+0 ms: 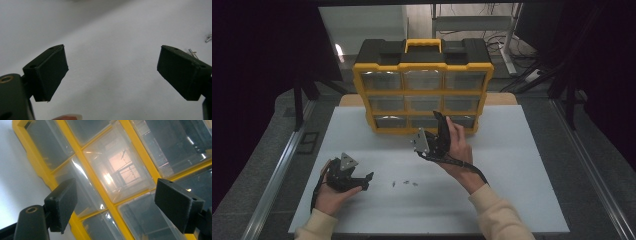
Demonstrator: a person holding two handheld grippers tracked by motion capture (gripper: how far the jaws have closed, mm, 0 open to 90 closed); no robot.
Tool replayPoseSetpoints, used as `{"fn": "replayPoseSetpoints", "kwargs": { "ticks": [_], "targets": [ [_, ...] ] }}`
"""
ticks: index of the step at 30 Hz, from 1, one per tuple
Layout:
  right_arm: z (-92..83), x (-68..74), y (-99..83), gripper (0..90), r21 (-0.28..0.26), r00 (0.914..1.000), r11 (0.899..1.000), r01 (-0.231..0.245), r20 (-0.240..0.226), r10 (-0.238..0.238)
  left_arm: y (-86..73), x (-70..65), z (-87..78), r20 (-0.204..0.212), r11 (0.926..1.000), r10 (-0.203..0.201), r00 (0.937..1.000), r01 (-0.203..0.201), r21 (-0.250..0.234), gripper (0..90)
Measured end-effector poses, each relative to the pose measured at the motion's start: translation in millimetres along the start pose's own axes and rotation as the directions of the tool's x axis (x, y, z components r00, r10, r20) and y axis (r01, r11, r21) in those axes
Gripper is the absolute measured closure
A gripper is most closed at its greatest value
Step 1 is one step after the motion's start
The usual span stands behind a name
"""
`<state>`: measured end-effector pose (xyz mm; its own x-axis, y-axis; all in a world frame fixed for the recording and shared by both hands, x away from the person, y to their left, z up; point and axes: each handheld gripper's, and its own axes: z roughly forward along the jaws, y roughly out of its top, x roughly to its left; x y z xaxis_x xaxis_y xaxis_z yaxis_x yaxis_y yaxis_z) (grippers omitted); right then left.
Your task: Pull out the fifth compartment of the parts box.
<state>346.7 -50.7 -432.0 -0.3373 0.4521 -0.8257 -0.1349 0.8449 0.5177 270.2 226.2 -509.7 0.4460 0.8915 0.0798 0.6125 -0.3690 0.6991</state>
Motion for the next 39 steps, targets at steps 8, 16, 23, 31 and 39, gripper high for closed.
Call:
{"fn": "replayPoseSetpoints", "kwargs": {
  "ticks": [8, 16, 23, 31, 39],
  "targets": [
    [7.3, 0.7, 3.6, 19.0, 0.010, 1.0000, 1.000, 0.006, -0.002, -0.006, -0.1, 1.0, -1.3, 0.003, 1.0000, -0.004, 1.0000, 0.004, -0.004, 10.1],
    [13.8, -2.1, 5.0, 20.0, 0.007, 0.9998, 1.000, 0.009, 0.016, -0.009, 0.0, 0.7, -1.3, 0.005, 1.0000, -0.004, 1.0000, 0.004, -0.005, 10.1],
    [20.1, -3.9, 3.9, 20.1, 0.020, 0.9997, 1.000, 0.013, 0.023, -0.013, 0.1, 1.0, -1.7, 0.006, 1.0000, 0.000, 1.0000, 0.000, -0.001, 10.1],
    [26.6, -3.9, 1.8, 20.3, 0.031, 0.9995, 0.999, 0.011, 0.028, -0.012, -0.1, 1.3, -1.3, 0.006, 1.0000, -0.002, 1.0000, 0.002, 0.000, 10.1],
    [32.1, -1.2, 3.1, 20.5, 0.038, 0.9990, 0.999, 0.028, 0.032, -0.029, -0.1, 1.3, -1.1, 0.006, 1.0000, 0.003, 1.0000, -0.003, 0.003, 10.1]
  ]
}}
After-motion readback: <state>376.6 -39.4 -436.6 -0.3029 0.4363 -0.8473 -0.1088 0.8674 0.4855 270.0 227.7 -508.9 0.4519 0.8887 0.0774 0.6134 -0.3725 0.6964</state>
